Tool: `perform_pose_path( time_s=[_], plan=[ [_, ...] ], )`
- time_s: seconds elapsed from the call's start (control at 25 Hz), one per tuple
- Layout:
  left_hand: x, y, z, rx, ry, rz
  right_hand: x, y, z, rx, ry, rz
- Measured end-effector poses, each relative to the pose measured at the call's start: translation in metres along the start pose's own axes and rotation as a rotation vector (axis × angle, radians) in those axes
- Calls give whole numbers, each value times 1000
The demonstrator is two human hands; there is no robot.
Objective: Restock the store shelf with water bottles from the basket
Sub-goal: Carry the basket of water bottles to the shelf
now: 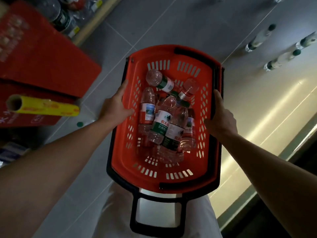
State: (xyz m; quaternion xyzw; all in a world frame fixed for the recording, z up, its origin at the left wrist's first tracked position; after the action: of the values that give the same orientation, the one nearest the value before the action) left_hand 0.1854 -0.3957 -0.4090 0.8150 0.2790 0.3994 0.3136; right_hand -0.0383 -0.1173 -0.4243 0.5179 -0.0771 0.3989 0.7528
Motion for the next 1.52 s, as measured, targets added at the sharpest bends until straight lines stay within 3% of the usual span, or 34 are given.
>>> perform_pose_path(
  time_s=[0.2,0.52,0.84,1.08,1.52],
  plan=[
    [-124,14,-6,26,-30,60,-94,3,44,-4,-93,6],
    [-285,98,-30,51,-37,76,-225,41,155,-63,-70,26],
    [-435,130,-121,-19,-1,58,-385,102,183,-152,-123,61],
    [-522,154,-187,-48,-38,45,-475,156,208,-98,-163,-36],
    [-710,201,-167,-20,-118,97,-605,138,300,-56,-235,-72]
  ],
)
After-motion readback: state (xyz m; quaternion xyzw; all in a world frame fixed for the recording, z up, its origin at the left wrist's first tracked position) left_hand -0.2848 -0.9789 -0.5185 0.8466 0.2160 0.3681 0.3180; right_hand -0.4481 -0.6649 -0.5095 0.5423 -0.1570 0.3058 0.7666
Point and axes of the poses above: each hand's wrist, its own x-axis away from the middle knuckle, its own y-axis out of the back of the hand, z = x × y, the point moved 8 cm from there along -x, towards the middle knuckle, and after that the axes turned 5 degrees about x, right-handed, at the moved point
